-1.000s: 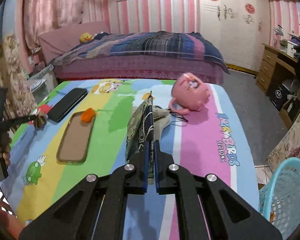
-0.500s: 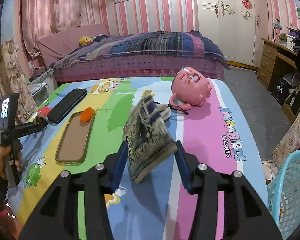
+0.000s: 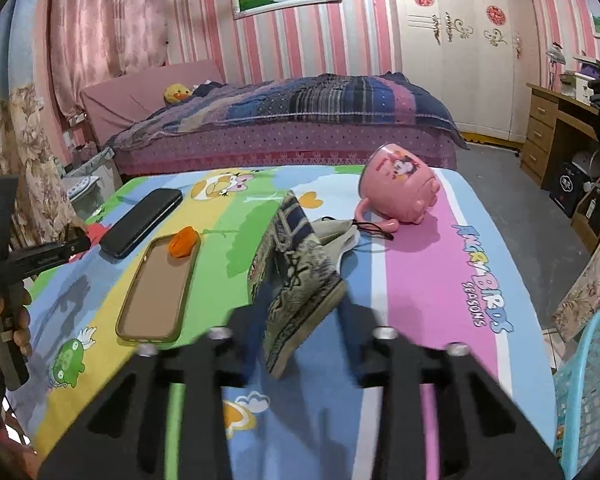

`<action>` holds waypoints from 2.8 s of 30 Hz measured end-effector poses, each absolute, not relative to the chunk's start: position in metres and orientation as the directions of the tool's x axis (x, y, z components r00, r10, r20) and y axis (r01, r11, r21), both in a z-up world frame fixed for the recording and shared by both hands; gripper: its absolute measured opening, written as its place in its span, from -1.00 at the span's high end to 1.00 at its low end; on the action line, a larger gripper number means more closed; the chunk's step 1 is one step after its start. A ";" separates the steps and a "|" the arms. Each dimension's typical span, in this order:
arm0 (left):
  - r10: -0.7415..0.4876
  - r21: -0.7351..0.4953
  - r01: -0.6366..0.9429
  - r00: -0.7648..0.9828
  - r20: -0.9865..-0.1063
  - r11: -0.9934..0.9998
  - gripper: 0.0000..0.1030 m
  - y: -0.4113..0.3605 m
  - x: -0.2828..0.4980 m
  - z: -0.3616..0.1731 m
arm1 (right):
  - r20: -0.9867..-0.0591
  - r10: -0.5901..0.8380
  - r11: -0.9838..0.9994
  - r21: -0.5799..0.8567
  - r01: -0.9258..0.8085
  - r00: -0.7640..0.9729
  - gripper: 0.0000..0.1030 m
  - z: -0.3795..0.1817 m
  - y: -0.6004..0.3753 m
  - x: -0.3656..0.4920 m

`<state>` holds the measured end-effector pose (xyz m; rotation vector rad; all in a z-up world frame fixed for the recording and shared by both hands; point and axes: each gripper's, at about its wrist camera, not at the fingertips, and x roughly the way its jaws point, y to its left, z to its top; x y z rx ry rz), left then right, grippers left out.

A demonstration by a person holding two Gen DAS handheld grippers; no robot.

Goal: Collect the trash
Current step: 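Carry the paper bag with the left tool while the right tool carries the wrapper to the basket, then open both tools to drop the paper bag and wrapper into the blue basket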

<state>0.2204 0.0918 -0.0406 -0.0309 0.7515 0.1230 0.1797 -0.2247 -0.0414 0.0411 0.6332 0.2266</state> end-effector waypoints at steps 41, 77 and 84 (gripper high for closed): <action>-0.284 -0.021 0.358 0.703 -0.652 0.934 0.17 -0.197 0.150 -0.012 | -0.528 -0.234 0.933 0.113 0.341 0.817 0.92 0.006 -0.480 0.031; -0.305 0.069 0.426 0.742 -0.596 0.902 -0.77 -0.277 0.133 0.016 | -0.536 -0.236 0.913 0.162 0.373 0.811 0.92 -0.007 -0.512 0.024; -0.186 0.074 0.285 0.780 -0.598 0.956 -0.84 -0.212 0.140 0.014 | -0.583 -0.284 0.905 0.098 0.413 0.761 0.90 -0.017 -0.498 0.038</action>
